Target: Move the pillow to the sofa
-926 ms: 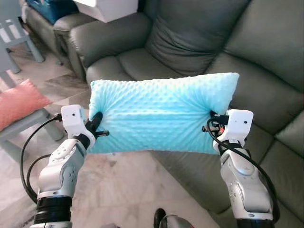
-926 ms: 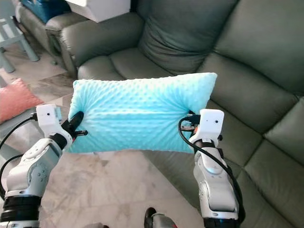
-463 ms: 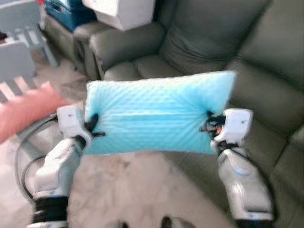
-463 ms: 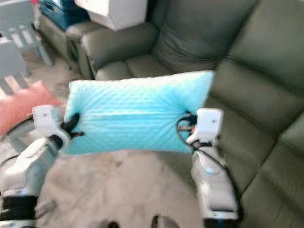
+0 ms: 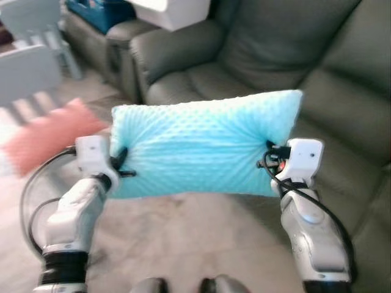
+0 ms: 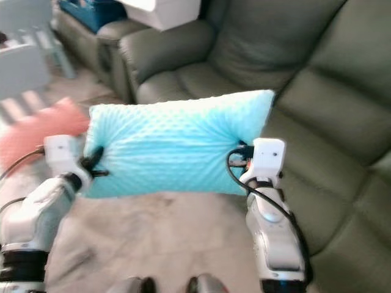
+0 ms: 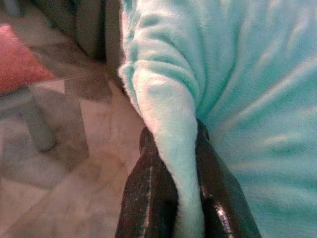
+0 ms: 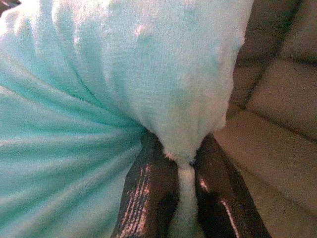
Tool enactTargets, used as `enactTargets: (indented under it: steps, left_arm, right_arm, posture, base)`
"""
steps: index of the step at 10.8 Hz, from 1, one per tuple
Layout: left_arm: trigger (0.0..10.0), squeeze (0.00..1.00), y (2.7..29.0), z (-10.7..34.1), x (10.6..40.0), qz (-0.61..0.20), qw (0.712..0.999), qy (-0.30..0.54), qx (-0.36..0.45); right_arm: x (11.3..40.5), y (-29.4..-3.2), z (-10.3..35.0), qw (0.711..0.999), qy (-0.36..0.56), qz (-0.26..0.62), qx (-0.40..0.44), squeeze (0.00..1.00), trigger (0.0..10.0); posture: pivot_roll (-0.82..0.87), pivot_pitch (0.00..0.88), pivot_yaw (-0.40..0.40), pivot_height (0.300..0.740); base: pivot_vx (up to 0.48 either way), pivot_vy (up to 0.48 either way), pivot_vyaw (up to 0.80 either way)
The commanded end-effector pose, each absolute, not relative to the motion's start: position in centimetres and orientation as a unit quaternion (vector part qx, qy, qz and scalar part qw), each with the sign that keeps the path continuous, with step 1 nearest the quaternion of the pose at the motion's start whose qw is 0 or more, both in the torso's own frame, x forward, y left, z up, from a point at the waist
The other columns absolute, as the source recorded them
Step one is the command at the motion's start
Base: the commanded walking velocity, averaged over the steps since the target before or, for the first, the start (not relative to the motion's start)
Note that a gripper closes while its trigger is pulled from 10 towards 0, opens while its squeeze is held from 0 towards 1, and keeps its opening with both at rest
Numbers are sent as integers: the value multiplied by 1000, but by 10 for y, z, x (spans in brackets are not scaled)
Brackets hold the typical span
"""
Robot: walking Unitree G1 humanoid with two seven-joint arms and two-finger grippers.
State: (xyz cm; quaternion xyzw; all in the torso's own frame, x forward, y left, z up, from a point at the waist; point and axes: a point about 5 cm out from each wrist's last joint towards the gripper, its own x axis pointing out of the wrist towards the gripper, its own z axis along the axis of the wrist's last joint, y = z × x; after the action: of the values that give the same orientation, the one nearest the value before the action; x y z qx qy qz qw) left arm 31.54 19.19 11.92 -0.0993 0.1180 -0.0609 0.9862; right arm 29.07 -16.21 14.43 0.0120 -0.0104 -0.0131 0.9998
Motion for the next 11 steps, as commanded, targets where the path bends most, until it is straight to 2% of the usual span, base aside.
enactTargets:
  steps: [1, 2, 4, 5, 6, 8, 10, 11]
  left_arm:
    - [10000, 0, 199, 123, 317, -48, 990, 110, -74]
    - [10000, 0, 199, 131, 322, -28, 993, 84, -83]
    - [10000, 0, 204, 130, 325, -3, 990, 116, -84]
    - [10000, 0, 205, 131, 325, 1, 990, 116, -86]
    - [10000, 0, 204, 133, 325, -28, 993, 92, -67]
    - [10000, 0, 204, 133, 323, -50, 990, 88, -102]
    - [10000, 0, 203, 131, 322, -55, 993, 79, -76]
    - [10000, 0, 201, 124, 320, -59, 991, 100, -66]
  right_arm:
    - [289, -170, 152, 999, -25, -33, 9, 0, 10000]
    - [290, -171, 152, 999, -22, -37, 11, 0, 10000]
    - [290, -171, 152, 999, -21, -37, 12, 0, 10000]
    - [290, -171, 153, 999, -23, -38, 12, 0, 10000]
    - [290, -172, 154, 999, -24, -39, 11, 0, 10000]
    - [290, -173, 156, 999, -25, -41, 8, 0, 10000]
    - [290, -174, 155, 999, -23, -41, 7, 0, 10000]
    - [290, -174, 155, 999, -22, -42, 8, 0, 10000]
  posture:
    - [-80, 186, -50, 740]
    - [-80, 190, -49, 740]
    - [-83, 196, -49, 740]
    - [-86, 200, -49, 740]
    - [-87, 202, -49, 740]
    - [-91, 210, -55, 740]
    - [-90, 215, -57, 740]
    - [-90, 216, -57, 740]
  base:
    - [0, 0, 0]
    - [0, 0, 0]
    - [0, 0, 0]
    - [0, 0, -800]
    - [0, 0, -800]
    - [0, 0, -800]
    - [0, 0, -800]
    - [0, 0, -800]
